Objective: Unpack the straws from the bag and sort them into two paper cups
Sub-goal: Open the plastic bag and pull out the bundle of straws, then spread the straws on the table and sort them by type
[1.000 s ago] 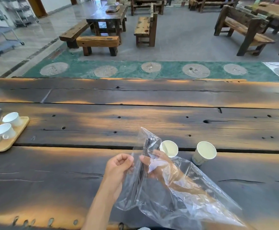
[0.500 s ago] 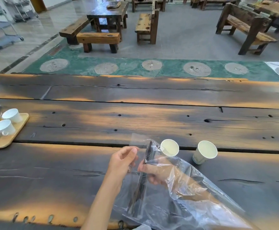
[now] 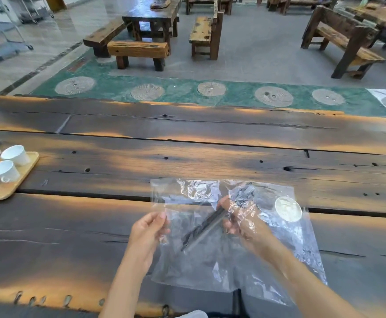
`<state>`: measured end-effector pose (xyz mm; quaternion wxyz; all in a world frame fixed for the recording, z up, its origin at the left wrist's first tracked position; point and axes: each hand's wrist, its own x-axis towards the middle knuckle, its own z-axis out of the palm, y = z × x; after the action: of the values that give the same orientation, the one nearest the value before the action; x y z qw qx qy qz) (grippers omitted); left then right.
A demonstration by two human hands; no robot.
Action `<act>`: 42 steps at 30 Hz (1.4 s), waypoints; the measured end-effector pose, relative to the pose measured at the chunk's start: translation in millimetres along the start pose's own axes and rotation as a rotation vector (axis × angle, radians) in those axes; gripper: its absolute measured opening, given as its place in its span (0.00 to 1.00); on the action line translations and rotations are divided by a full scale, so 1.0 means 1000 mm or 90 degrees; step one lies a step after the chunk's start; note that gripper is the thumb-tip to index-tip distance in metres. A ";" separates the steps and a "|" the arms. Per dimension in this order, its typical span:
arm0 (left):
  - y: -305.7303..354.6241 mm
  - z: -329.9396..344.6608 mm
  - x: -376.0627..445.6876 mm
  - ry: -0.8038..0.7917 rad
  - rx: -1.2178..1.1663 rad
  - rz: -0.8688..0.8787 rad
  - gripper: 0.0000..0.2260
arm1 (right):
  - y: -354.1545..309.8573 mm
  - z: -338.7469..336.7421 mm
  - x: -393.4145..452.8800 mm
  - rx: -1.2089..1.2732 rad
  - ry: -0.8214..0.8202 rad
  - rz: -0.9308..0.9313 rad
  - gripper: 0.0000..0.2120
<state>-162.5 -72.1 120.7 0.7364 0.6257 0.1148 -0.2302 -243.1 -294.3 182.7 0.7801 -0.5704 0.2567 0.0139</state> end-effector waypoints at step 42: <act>-0.099 -0.137 0.119 0.530 -0.554 -0.187 0.07 | 0.093 0.033 0.211 -0.307 0.035 0.227 0.06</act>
<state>-90.6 27.6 -45.9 0.7782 0.2829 0.5607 0.0019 -76.7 -289.7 19.4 0.6004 -0.6851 0.3629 0.1958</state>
